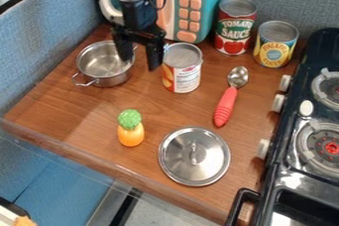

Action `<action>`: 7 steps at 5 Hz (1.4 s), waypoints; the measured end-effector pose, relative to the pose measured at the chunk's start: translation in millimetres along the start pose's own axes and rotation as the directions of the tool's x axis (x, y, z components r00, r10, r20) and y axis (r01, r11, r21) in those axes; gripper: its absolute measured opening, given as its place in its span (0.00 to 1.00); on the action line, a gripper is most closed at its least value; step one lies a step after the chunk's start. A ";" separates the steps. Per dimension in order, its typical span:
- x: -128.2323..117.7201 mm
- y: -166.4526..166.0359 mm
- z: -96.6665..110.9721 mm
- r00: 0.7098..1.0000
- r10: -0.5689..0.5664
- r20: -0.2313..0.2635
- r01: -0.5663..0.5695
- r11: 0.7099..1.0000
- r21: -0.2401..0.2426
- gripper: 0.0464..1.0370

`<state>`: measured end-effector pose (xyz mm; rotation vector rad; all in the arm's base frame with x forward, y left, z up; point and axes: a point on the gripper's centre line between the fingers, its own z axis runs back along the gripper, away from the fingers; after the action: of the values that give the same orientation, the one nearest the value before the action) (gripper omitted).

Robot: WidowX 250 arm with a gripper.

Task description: Move a pan

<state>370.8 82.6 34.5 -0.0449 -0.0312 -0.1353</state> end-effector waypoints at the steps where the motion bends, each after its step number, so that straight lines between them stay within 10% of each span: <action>1: 12.7 13.5 -14.2 1.000 0.008 -0.018 -0.007 0.999 0.037 0.96; 3: 1.1 39.2 -52.5 0.989 0.092 -0.119 -0.083 0.994 0.076 0.91; 5: -5.3 39.2 -53.5 0.986 0.107 -0.128 -0.096 0.991 0.091 0.29; 7: 1.5 45.7 -31.4 0.982 0.180 -0.061 -0.174 0.981 0.087 0.04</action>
<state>379.4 126.1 1.2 0.0387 0.0361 0.0428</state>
